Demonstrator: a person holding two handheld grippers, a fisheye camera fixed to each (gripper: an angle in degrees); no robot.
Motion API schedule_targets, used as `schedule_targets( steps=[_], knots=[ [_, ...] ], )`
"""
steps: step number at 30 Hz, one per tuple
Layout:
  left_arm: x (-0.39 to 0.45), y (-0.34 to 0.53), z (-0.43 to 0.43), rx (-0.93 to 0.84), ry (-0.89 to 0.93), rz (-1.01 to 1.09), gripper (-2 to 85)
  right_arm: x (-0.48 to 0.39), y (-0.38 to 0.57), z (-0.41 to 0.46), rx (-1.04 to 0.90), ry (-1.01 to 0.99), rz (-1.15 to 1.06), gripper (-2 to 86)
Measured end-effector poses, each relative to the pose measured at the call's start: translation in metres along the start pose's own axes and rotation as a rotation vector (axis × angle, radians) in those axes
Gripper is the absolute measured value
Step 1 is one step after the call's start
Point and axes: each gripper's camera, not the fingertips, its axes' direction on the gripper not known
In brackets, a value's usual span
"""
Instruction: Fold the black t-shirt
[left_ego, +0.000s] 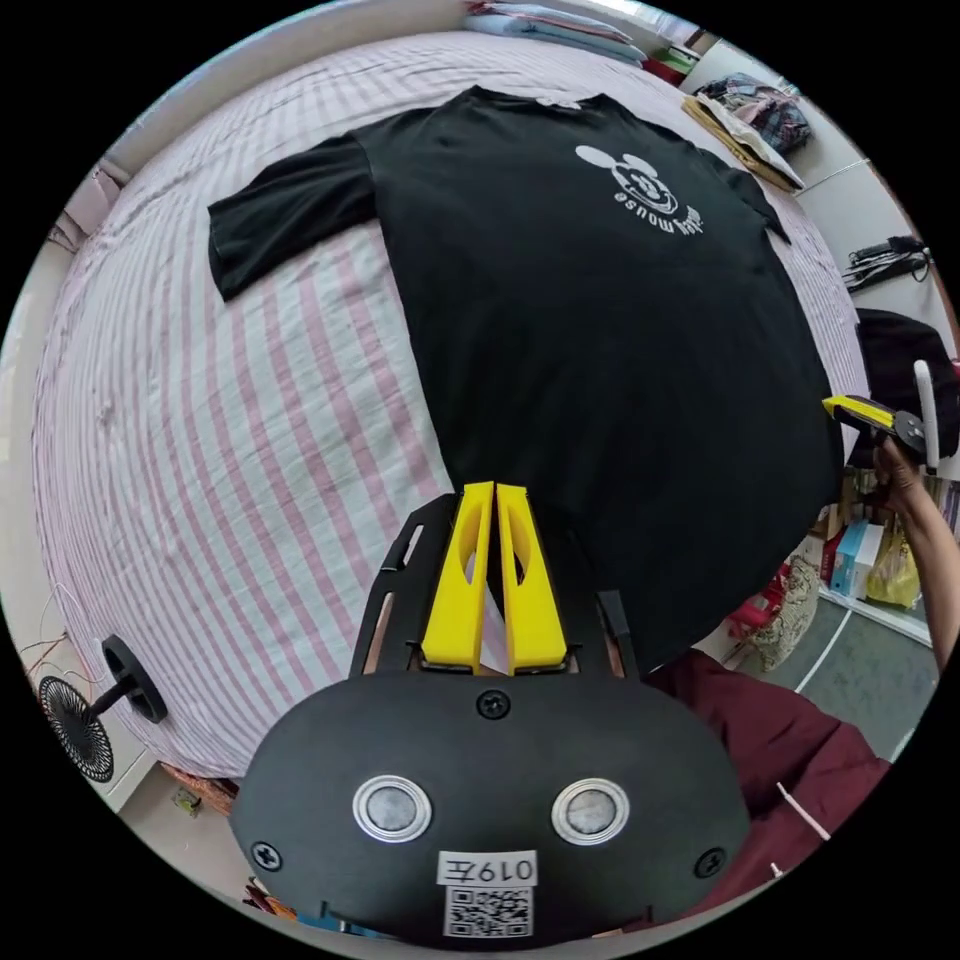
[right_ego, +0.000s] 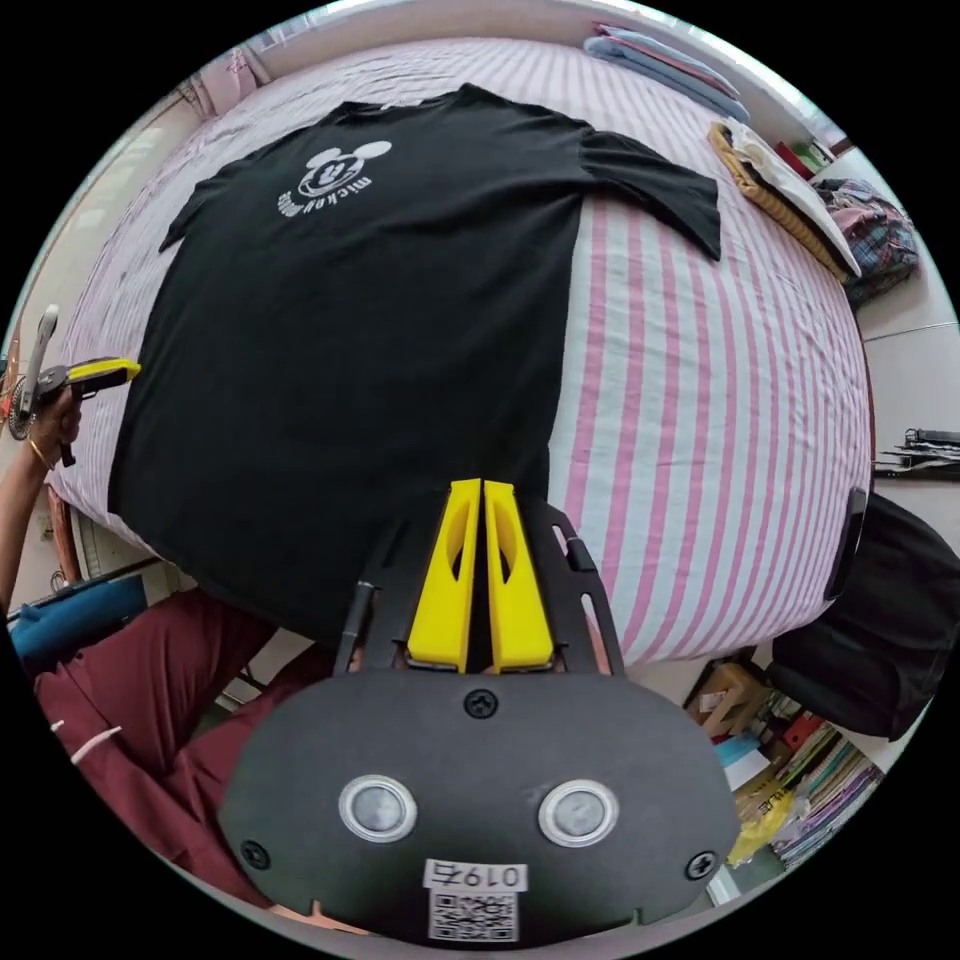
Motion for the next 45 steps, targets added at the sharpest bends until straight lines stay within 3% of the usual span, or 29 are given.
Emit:
schedule_targets(
  steps=[5,8,10,13,20,23,28,32,37,41,45],
  knots=[
    [-0.035,0.016,-0.018,0.101,0.071,-0.076,0.7,0.016,-0.019,-0.059,0.013,-0.011,0.077,-0.9],
    [-0.052,0.038,-0.046,0.254,0.170,-0.103,0.7,0.011,-0.026,-0.133,0.196,-0.054,0.061,-1.0],
    [-0.050,0.051,-0.062,0.381,0.252,-0.068,0.7,-0.016,-0.037,-0.191,0.366,-0.080,-0.053,-1.0],
    [-0.033,0.062,-0.079,0.540,0.359,-0.010,0.7,-0.056,-0.076,-0.235,0.408,-0.124,-0.212,-1.0],
    [0.022,0.044,-0.057,0.484,0.309,0.050,0.6,-0.131,-0.194,-0.275,0.314,-0.208,-0.578,-1.0],
    [0.025,0.039,-0.046,0.473,0.256,0.002,0.7,-0.154,-0.247,-0.299,0.311,-0.153,-0.683,-1.0],
    [0.005,0.032,-0.034,0.535,0.152,-0.083,0.6,-0.157,-0.344,-0.373,0.472,-0.417,-0.779,-0.8],
    [-0.030,0.030,-0.026,0.632,0.126,-0.192,0.7,-0.168,-0.416,-0.410,0.454,-0.577,-0.757,-0.1],
    [-0.087,0.023,0.004,0.559,0.081,-0.388,1.0,-0.266,-0.516,-0.454,0.396,-0.445,-0.991,7.6],
    [-0.143,0.021,0.039,0.460,0.132,-0.670,2.4,-0.351,-0.598,-0.480,0.373,-0.383,-1.154,8.5],
    [-0.173,0.010,0.066,0.417,0.154,-0.814,5.3,-0.458,-0.681,-0.502,0.311,-0.268,-1.370,7.9]
  ],
)
